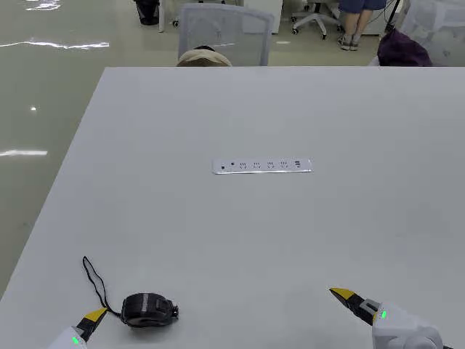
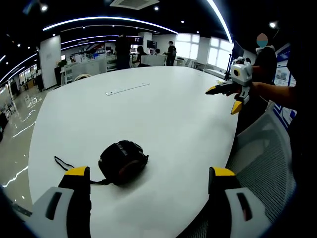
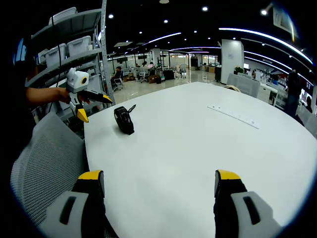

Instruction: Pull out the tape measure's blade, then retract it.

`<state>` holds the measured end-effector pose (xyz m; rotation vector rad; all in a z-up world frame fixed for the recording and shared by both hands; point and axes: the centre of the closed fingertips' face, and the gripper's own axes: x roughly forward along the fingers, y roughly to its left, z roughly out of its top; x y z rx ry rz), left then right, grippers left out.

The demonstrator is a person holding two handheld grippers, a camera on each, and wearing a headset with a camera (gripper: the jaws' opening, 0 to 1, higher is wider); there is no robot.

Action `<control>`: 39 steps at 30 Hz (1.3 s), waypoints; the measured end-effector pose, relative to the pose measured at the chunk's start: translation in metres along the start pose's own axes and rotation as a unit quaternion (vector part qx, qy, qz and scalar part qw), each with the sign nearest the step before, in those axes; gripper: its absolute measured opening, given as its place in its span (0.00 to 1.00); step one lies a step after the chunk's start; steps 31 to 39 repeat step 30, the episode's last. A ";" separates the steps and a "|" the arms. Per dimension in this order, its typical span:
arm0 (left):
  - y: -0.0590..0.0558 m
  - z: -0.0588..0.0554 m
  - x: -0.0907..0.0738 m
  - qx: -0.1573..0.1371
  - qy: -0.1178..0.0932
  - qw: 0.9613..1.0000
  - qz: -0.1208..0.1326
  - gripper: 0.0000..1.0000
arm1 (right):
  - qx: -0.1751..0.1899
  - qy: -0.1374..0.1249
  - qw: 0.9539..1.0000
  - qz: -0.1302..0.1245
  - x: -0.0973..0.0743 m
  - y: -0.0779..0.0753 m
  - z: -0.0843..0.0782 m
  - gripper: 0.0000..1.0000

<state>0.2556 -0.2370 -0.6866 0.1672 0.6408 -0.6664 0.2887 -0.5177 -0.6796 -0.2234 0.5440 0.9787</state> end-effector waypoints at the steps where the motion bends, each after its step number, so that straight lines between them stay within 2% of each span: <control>1: 0.001 0.001 0.000 -0.001 -0.002 1.000 0.001 0.99 | 0.000 0.000 1.000 0.001 0.000 0.000 0.000 0.94; 7: 0.004 0.005 0.000 -0.001 -0.006 1.000 0.002 0.99 | 0.002 0.000 1.000 0.002 0.000 -0.001 0.000 0.94; 16: 0.000 0.009 -0.002 -0.003 -0.010 1.000 -0.004 0.99 | 0.002 -0.001 1.000 0.002 0.000 -0.003 0.001 0.94; 39: 0.003 0.009 -0.004 -0.004 -0.013 1.000 0.000 0.99 | 0.004 -0.001 1.000 0.003 0.000 -0.003 0.002 0.94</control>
